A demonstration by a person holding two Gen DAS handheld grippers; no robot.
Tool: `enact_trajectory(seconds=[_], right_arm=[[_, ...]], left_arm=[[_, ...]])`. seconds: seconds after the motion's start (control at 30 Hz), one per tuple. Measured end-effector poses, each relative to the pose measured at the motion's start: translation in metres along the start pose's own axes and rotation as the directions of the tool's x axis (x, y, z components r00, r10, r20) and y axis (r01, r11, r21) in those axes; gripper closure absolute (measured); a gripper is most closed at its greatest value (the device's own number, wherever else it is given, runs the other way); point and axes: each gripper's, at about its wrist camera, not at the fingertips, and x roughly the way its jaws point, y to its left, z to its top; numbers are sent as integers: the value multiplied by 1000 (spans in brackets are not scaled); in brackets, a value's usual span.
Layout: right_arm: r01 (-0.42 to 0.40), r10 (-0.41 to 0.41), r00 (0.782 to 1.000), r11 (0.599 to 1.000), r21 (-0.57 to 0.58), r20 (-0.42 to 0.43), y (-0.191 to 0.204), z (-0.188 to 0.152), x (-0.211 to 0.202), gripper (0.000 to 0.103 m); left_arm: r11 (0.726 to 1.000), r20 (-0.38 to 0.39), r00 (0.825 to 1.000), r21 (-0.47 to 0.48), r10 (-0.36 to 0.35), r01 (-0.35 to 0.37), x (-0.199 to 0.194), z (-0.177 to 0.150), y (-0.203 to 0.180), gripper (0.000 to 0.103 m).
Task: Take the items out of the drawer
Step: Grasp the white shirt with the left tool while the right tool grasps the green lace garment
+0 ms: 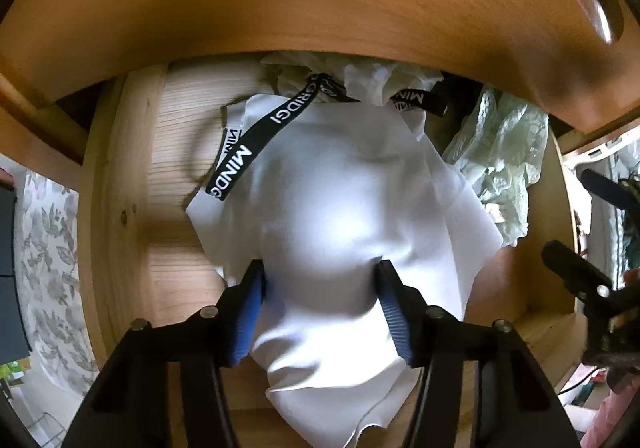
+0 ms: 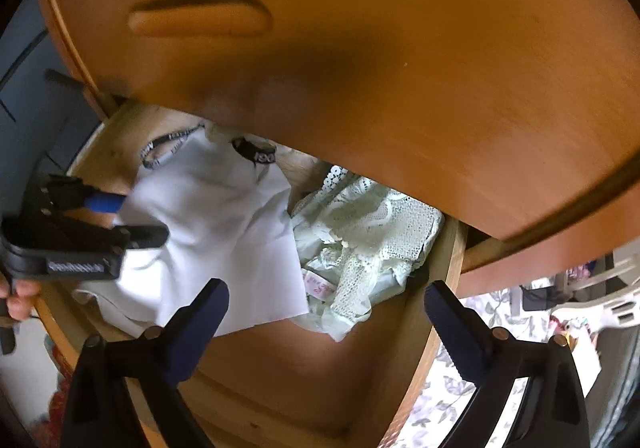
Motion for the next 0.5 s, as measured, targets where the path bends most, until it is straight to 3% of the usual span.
enact_trajectory(seconds=[0.27, 0.43, 0.5], right_arm=[[12, -22, 996, 992, -124, -83, 10, -2, 26, 21], [23, -43, 991, 987, -159, -128, 16, -2, 43, 27], [25, -50, 988, 985, -173, -143, 19, -3, 48, 35]], left_arm=[[1000, 26, 1000, -1, -7, 7, 3, -1, 25, 49], [1000, 32, 999, 21, 1, -2, 4, 1, 23, 50], [1000, 36, 999, 24, 6, -6, 2, 4, 20, 50]])
